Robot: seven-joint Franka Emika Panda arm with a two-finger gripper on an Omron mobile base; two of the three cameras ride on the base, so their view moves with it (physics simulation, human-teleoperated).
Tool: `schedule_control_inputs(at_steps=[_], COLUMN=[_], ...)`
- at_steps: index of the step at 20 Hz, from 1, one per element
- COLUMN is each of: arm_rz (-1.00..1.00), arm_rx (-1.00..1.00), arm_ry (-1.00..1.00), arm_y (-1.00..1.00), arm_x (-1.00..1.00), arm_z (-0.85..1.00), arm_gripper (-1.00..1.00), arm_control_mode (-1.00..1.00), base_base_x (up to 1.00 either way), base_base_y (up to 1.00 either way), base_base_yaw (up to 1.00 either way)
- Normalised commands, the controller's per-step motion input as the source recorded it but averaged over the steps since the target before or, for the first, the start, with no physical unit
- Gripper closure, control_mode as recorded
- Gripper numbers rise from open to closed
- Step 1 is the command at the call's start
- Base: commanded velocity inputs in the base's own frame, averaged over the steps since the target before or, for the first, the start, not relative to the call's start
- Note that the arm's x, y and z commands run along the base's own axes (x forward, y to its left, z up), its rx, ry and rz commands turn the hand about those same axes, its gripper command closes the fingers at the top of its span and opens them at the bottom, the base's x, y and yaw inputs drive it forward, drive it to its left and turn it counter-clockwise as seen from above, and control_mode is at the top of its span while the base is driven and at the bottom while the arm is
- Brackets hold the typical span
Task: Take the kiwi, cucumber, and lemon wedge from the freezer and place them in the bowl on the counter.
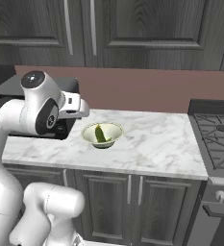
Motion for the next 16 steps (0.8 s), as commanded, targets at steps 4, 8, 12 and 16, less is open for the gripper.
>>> schedule_control_inputs(at_steps=[4, 8, 12, 16], arm_rz=[0.0, 0.0, 0.0, 0.0], arm_rx=[0.03, 0.04, 0.03, 0.0], arm_ry=[-0.01, -0.14, -0.1, 0.02], arm_y=[0.0, 0.1, 0.14, 0.07], arm_x=[-0.04, -0.33, -0.39, -0.19], arm_z=[0.0, 0.02, 0.18, 0.15], arm_gripper=[-1.0, -1.0, -1.0, -1.0], arm_control_mode=[-1.0, -1.0, -1.0, -1.0], base_base_x=[0.0, 0.0, 0.0, 0.0], base_base_y=[0.0, 0.0, 0.0, 0.0], base_base_yaw=[0.0, 0.0, 0.0, 0.0])
